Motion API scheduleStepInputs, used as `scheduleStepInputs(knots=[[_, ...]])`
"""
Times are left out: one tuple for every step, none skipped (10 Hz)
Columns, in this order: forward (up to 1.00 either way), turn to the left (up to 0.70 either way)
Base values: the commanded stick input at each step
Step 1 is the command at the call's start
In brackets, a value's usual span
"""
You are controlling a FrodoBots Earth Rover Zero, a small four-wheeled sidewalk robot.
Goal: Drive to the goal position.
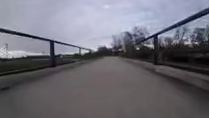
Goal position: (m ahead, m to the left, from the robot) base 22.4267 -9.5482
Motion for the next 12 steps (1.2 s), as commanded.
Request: scheduleStepInputs(knots=[[1.0,0.0],[1.0,0.0],[1.0,0.0],[1.0,0.0],[1.0,0.0],[1.0,0.0],[1.0,0.0],[1.0,0.0],[1.0,-0.14],[1.0,-0.37],[1.0,-0.4],[1.0,-0.4]])
